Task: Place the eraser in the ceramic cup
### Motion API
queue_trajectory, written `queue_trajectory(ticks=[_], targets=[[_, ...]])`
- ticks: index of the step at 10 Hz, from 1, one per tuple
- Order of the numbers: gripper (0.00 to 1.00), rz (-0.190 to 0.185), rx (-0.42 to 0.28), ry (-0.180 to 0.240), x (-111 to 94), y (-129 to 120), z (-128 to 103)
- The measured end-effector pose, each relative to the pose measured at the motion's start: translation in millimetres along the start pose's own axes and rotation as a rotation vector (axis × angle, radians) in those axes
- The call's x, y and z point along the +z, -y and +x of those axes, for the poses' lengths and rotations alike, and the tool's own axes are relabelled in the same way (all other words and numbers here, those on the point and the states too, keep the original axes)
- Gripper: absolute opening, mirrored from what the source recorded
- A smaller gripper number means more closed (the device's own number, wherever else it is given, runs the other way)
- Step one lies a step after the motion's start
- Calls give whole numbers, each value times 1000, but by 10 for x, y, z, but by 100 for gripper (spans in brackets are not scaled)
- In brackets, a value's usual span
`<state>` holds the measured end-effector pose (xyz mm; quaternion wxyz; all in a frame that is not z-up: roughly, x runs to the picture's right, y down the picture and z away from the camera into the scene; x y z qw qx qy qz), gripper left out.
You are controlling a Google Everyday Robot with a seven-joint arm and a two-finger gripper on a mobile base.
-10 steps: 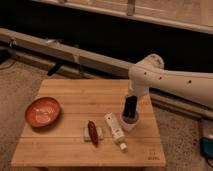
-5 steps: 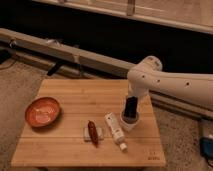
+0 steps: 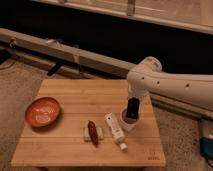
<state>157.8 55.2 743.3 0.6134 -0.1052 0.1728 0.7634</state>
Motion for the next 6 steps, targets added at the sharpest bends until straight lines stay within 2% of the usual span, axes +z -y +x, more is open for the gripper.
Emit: queue_trajectory(ticks=[6], targets=[[80,-9,-1,2,-26,-32,23]])
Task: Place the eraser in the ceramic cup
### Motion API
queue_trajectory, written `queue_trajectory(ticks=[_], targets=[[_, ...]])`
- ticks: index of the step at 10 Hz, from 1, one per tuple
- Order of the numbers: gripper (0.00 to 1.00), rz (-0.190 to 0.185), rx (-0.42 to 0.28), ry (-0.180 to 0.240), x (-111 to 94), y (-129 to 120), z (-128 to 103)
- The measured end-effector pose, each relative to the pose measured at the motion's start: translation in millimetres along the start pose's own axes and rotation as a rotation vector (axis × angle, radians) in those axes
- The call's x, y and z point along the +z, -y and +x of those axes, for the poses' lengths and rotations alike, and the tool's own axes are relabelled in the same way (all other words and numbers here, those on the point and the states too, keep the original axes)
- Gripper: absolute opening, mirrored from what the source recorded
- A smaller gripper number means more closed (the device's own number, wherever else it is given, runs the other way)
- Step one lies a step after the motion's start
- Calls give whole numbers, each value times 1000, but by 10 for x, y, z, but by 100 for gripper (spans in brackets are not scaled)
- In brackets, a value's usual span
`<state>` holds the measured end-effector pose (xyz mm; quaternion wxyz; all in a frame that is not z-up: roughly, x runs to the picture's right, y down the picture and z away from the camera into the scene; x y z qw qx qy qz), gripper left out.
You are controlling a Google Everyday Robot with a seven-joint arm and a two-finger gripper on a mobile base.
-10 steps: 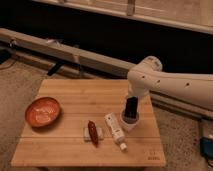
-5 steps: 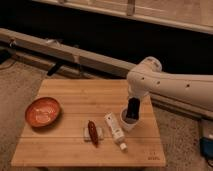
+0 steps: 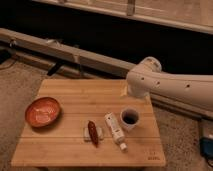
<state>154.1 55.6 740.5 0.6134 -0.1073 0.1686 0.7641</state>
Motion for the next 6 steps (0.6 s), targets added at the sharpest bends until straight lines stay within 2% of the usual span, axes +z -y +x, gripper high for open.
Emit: queue_trajectory(ticks=[6], targets=[[80,-7,-2,1,-7,-11,1]])
